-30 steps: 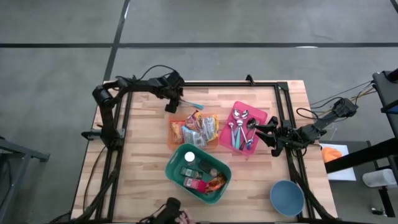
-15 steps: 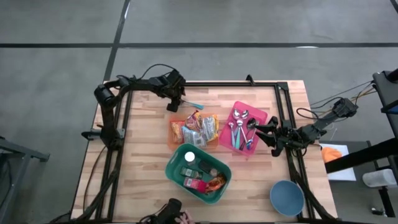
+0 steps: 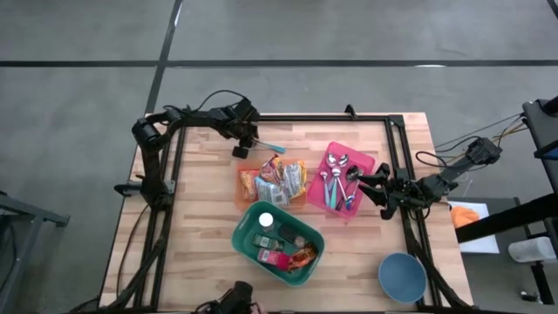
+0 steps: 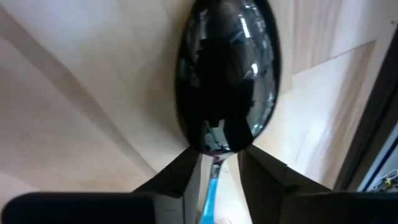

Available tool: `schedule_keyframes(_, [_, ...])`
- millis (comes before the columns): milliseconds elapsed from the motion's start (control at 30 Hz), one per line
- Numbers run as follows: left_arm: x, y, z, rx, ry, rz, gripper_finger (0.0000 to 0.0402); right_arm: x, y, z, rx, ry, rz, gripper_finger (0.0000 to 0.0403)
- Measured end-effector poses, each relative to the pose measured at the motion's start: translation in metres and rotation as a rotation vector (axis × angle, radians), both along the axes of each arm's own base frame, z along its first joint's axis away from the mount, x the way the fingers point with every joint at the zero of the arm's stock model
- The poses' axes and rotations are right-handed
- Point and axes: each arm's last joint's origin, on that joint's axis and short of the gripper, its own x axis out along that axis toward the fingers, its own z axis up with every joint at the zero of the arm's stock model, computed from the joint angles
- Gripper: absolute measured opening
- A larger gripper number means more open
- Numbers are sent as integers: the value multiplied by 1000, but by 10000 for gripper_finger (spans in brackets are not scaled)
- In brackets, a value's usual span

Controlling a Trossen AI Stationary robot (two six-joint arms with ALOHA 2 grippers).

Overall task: Pick & Place Food Item
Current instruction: Put the black and blue spoon into the pink bin

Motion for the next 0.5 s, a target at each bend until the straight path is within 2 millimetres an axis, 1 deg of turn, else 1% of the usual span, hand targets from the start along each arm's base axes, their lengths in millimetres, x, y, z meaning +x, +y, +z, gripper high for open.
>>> schedule_keyframes(100, [-1, -1, 0, -9, 9, 0, 107, 0, 0, 0, 0, 0, 0, 171])
schedule_keyframes(500, [-1, -1, 0, -5, 13, -19, 106, 0, 0, 0, 0, 0, 0, 171])
